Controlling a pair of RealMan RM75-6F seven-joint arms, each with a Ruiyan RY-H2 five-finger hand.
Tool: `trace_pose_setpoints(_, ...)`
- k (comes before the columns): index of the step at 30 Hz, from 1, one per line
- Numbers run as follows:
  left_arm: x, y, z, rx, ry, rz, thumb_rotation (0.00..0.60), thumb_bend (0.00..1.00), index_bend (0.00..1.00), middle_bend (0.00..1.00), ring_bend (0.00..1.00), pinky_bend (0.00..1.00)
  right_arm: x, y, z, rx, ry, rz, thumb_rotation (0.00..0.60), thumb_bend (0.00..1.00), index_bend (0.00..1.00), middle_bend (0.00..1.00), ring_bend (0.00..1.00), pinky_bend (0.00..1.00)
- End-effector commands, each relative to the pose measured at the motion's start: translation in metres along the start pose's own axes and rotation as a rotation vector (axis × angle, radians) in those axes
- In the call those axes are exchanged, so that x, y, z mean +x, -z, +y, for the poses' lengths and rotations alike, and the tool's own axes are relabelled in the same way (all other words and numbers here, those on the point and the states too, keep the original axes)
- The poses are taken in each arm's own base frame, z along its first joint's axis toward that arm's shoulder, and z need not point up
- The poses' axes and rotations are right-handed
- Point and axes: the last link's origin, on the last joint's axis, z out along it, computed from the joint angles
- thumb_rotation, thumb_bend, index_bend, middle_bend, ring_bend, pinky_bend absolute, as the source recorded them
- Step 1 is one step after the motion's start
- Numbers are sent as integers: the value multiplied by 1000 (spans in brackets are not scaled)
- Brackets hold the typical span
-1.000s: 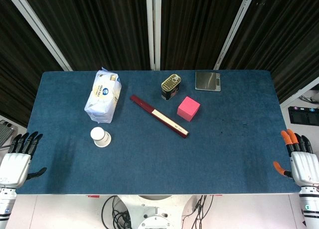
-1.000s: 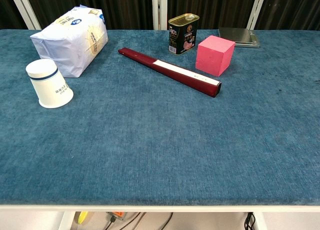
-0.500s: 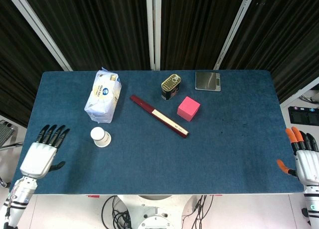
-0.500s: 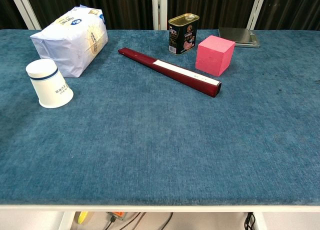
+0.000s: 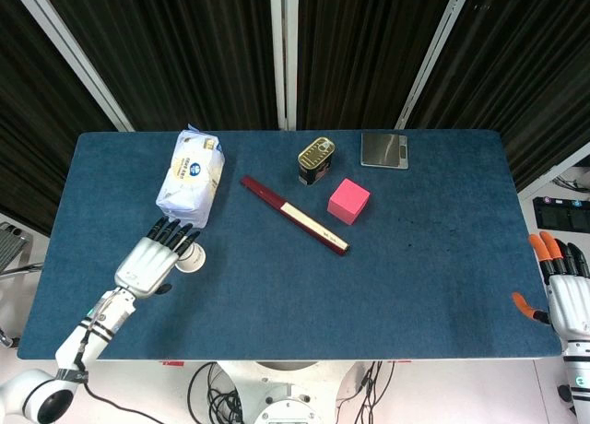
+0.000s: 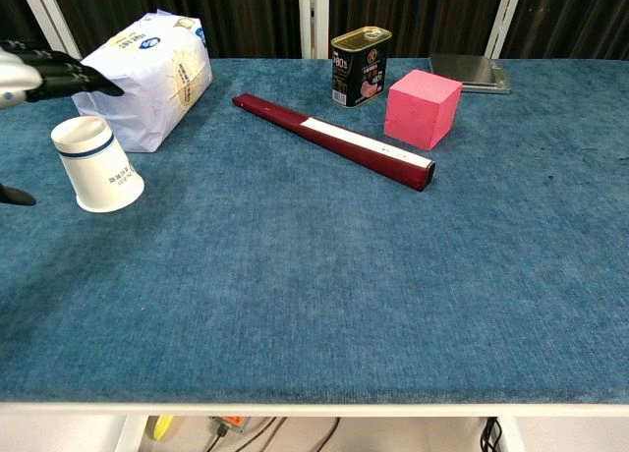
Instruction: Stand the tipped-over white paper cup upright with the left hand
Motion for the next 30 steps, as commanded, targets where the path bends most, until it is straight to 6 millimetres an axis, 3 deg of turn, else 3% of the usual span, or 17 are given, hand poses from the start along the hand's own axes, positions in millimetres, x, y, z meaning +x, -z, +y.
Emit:
trace_pose_setpoints(1, -2, -16, 1, 4, -23, -33, 600, 58, 15, 31, 0, 46, -2, 0, 1, -1, -1, -6, 600, 172, 0, 0, 0, 0)
trace_pose_setpoints(7, -8, -24, -4, 30, -93, -75, 600, 68, 31, 49, 0, 45, -3, -1, 2, -6, -3, -12, 600, 173, 0, 0, 0, 0)
trace_pose_setpoints(17, -10, -32, 1, 13, -138, -51, 600, 112, 141, 185, 4, 61, -7, -3, 7, -29, -6, -32, 600, 173, 0, 0, 0, 0)
trace_pose_setpoints(24, -11, -41, 2, 0, -201, 9, 600, 150, 278, 350, 131, 156, -9, -4, 7, -32, 0, -51, 600, 173, 0, 0, 0, 0)
trace_pose_setpoints(30, -11, -43, 1, -3, -201, 27, 600, 169, 372, 440, 173, 164, -9, -5, 9, -42, 3, -61, 600, 174, 0, 0, 0, 0)
